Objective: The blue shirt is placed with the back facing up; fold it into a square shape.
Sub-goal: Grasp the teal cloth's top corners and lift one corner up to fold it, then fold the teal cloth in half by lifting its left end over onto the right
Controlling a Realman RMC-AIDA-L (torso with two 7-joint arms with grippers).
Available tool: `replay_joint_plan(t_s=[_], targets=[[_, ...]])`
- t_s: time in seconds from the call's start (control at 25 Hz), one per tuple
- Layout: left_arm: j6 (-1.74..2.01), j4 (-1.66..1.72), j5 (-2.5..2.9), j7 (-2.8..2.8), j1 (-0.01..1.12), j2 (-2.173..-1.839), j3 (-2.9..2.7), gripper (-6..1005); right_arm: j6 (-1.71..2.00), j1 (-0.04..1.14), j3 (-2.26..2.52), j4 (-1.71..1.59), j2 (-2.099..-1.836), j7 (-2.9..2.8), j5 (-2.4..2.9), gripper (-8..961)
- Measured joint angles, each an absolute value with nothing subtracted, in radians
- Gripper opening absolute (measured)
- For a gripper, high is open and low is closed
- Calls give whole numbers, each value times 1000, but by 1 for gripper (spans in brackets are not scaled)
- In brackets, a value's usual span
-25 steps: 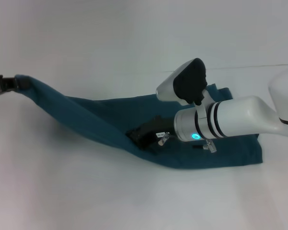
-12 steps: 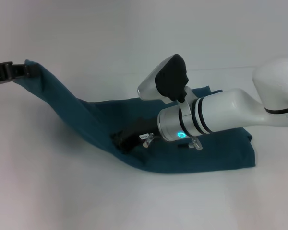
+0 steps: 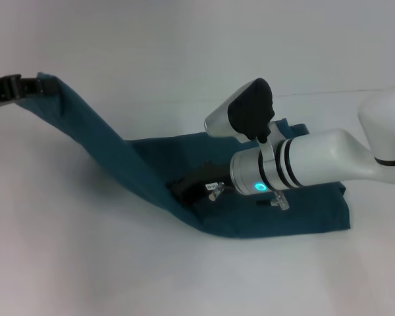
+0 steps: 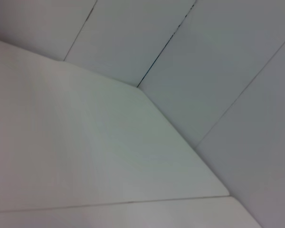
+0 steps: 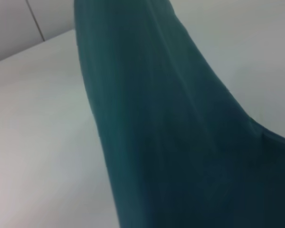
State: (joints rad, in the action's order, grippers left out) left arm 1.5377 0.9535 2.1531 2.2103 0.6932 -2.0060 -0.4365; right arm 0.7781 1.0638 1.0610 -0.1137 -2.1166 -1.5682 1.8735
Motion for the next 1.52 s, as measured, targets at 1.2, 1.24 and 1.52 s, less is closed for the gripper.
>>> replay_joint_plan(t_s=[1.2,1.24,1.52], targets=[[1496,947,1987,2173,745,-2155,-586,80,941,568,1069,-625,-2064,-1761,1805,61],[1469,937,1957,2172,746,-2165,-622,81,958,542,1064,-653,-2056,-1771,1806,62],[1249,744,1640,2089,767,-2172,-958,91,1043,429,1022,-709,-1994,-1782,1822,69]])
